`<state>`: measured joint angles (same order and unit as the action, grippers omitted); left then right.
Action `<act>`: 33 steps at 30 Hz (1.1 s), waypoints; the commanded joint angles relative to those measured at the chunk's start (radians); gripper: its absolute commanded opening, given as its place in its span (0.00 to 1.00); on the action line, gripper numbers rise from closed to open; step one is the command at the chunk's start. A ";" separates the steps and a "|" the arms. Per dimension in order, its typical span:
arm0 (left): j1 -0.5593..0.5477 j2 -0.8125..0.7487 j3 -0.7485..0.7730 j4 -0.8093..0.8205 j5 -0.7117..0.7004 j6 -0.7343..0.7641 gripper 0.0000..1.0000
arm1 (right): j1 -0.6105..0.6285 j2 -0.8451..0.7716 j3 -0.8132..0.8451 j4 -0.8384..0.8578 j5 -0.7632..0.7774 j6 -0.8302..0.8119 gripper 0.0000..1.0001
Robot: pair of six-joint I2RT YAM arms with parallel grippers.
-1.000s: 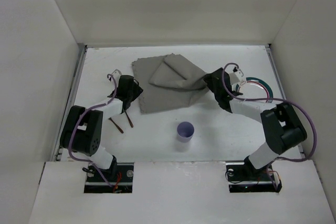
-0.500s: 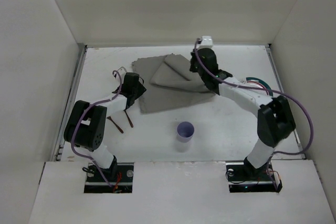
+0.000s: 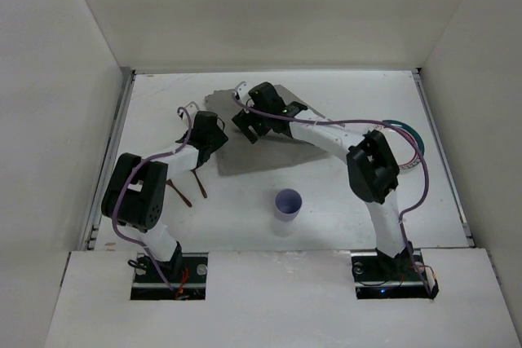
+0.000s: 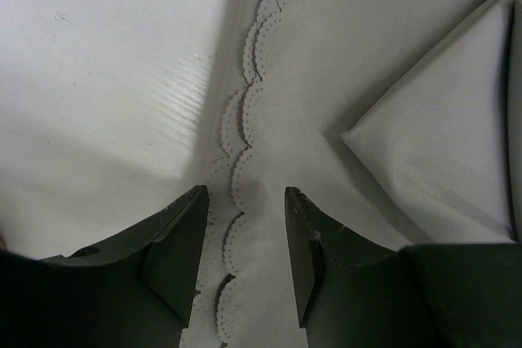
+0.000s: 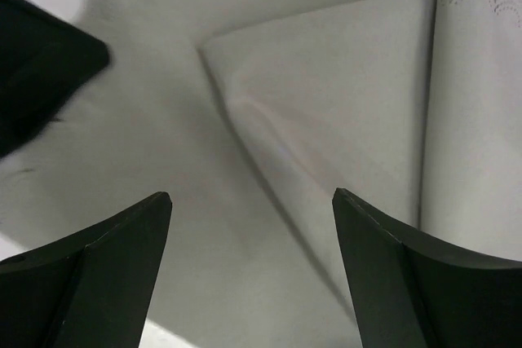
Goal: Set the dinner table for one person
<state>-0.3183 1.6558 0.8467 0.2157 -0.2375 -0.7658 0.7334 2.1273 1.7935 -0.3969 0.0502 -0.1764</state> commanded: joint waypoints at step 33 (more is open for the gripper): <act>0.026 0.062 0.000 0.047 0.070 -0.020 0.08 | -0.397 0.003 0.073 0.221 0.602 0.188 0.10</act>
<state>-0.3023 1.7317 0.8421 0.2691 -0.1757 -0.7750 0.3691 2.1876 1.8580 -0.2276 0.5026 -0.0841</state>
